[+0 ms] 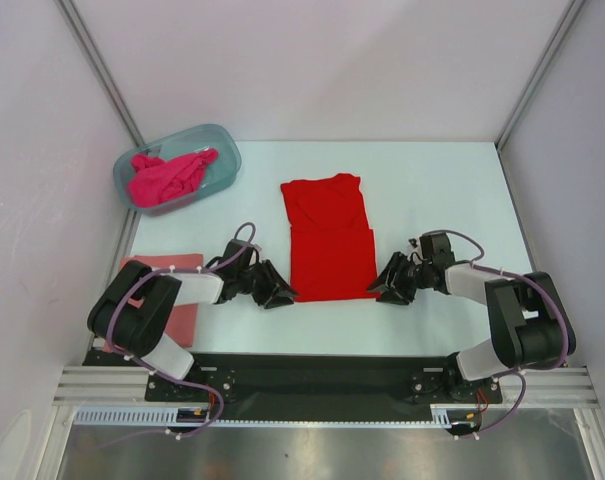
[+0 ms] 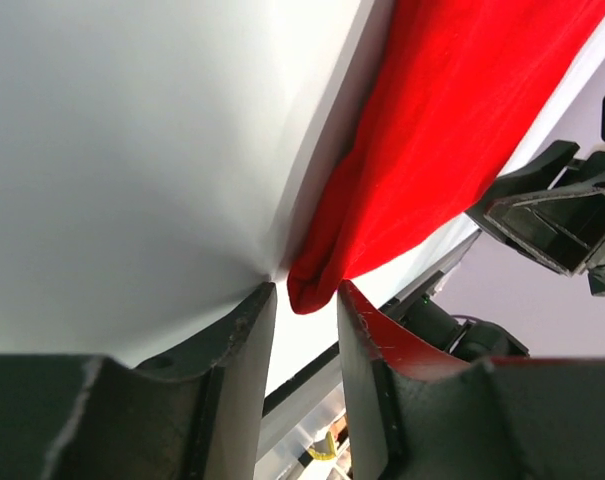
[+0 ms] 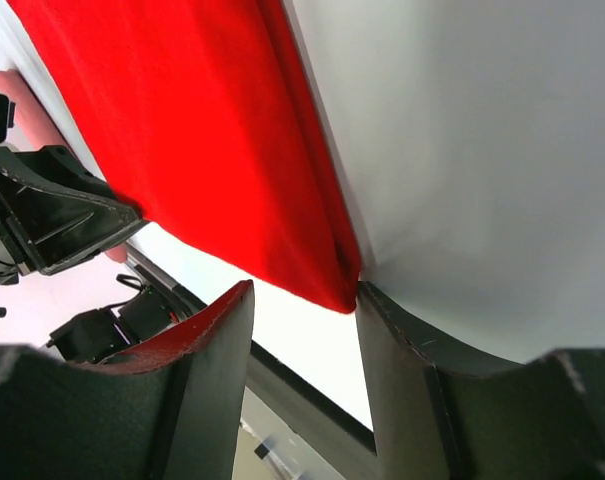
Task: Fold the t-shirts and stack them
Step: Fold the tshirt
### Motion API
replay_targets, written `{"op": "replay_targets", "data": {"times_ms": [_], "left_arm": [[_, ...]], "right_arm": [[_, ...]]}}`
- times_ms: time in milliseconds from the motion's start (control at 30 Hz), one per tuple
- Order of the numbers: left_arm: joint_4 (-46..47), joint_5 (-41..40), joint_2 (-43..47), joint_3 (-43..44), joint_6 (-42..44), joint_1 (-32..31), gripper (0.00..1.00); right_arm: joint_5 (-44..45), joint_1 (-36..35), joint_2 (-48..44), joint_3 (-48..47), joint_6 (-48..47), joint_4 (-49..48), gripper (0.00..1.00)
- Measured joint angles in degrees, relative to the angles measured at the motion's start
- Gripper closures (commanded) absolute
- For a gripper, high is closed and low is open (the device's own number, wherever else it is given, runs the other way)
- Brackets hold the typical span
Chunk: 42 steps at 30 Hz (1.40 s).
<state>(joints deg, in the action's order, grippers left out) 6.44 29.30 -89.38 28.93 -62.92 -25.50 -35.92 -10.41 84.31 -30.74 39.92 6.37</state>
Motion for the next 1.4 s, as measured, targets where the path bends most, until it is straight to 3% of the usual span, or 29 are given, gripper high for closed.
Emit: {"op": "replay_targets", "data": {"times_ms": [167, 467, 667, 867, 933, 1400], "left_arm": [[1.57, 0.98, -0.96, -0.24, 0.07, 0.42, 0.69], [2.40, 1.44, -1.57, -0.24, 0.50, 0.63, 0.68], [3.19, 2.21, -2.58, -0.20, 1.57, 1.01, 0.78], [3.78, 2.69, -3.23, 0.02, 3.50, 1.20, 1.00], [3.82, 2.82, -3.21, 0.02, 4.17, 1.22, 1.00], [1.14, -0.46, 3.39, -3.52, 9.05, 1.36, 1.00]], "right_arm": [[-0.07, 0.00, 1.03, -0.70, -0.11, 0.00, 0.51], [-0.09, 0.00, 2.05, -1.77, -1.64, 0.85, 0.53], [-0.42, 0.02, 3.06, -2.08, -2.32, 0.63, 0.59], [-0.17, 0.09, 5.07, -2.29, -2.71, -0.37, 0.89], [-0.22, 0.04, 5.29, -2.27, -2.78, -0.66, 1.00], [4.24, -5.64, -0.31, 0.59, -2.75, 0.50, 1.00]]}}
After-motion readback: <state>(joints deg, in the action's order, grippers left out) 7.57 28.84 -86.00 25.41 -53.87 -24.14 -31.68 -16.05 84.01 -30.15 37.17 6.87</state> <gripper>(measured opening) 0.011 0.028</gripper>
